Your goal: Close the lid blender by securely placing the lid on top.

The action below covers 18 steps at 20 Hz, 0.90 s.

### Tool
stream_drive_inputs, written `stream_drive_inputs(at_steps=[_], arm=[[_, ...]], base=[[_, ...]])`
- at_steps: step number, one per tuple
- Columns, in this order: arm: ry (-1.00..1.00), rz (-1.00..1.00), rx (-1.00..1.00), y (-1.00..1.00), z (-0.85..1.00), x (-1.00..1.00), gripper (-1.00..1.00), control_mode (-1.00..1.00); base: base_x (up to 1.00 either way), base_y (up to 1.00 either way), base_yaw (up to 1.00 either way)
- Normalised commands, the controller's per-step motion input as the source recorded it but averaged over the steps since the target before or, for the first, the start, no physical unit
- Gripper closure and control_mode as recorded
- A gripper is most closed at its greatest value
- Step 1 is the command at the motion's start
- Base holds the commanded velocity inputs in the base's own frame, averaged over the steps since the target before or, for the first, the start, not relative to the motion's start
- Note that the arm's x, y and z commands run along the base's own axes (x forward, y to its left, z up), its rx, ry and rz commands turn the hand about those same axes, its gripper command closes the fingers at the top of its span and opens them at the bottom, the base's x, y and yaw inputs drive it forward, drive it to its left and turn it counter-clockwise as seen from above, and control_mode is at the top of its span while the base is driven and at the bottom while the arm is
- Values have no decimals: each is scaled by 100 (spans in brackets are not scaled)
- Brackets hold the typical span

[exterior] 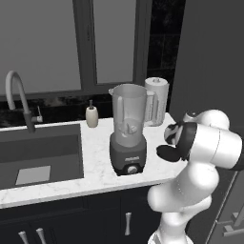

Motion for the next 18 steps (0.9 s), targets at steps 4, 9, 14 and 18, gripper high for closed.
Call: stream_drive_inputs(at_steps=[4,9,14,18], arm=[[0,-2,1,-2,-23,18,-100,-100],[0,-1,0,0,-32,9,100,-100],[0,0,0,0,-43,0,100,-100],[1,0,0,0,-9,0,100,-100]], base=[[0,0,0],[0,0,0],[0,0,0],[0,0,0]])
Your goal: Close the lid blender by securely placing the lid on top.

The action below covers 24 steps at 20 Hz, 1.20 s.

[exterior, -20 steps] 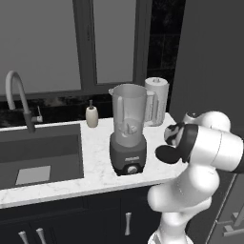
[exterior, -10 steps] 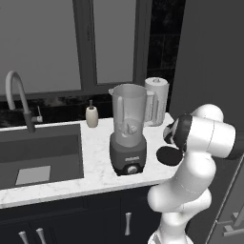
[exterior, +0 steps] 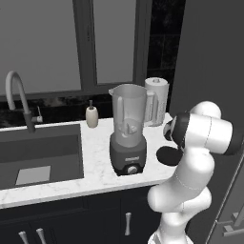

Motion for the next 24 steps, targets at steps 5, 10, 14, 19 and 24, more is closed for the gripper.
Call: stream_drive_inputs(at_steps=[5,10,14,19,24], arm=[[0,0,0,4,0,-2,100,-100],[-2,0,0,28,10,-28,100,-100],[-11,0,0,36,46,-43,100,-100],[-5,0,0,28,66,-47,100,-100],[0,0,0,24,67,-54,100,-100]], base=[[0,0,0],[0,0,0],[0,0,0],[0,0,0],[0,0,0]])
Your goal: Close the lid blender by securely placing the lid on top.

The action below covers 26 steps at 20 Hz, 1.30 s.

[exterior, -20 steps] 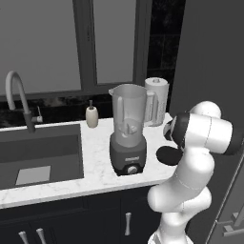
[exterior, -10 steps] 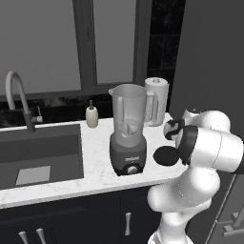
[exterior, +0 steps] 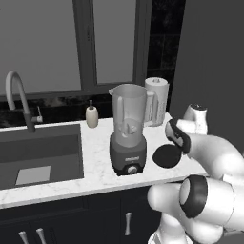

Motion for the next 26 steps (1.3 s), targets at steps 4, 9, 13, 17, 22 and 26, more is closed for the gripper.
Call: stream_drive_inputs(at_steps=[4,9,13,17,22,26], arm=[[0,0,0,22,74,-55,100,-100],[0,-3,0,11,79,-49,100,-100],[0,-4,3,2,86,-39,100,-100],[0,-4,6,4,87,-30,100,-100],[0,-3,8,7,83,-15,100,-100],[-1,-2,9,14,79,-6,100,-100]], base=[[0,0,0],[0,0,0],[0,0,0],[0,0,0],[0,0,0],[0,0,0]])
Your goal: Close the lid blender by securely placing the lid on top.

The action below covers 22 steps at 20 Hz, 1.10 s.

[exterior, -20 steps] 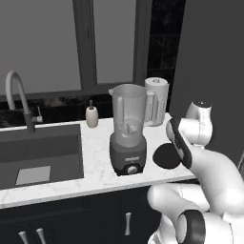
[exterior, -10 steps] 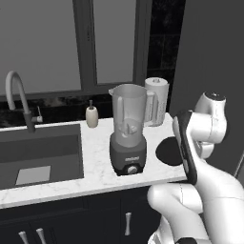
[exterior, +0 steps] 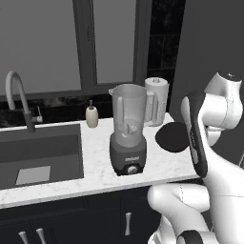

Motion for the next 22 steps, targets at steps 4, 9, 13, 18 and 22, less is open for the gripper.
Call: stream_drive_inputs(at_steps=[4,9,13,18,22], arm=[[-3,-1,7,26,69,-1,100,-100],[-5,-1,5,36,59,-1,100,-100],[-10,0,5,37,46,-4,100,-100],[-10,-2,8,25,32,0,100,-100],[-3,-4,11,23,17,3,100,-100]], base=[[0,0,0],[0,0,0],[0,0,0],[0,0,0],[0,0,0]])
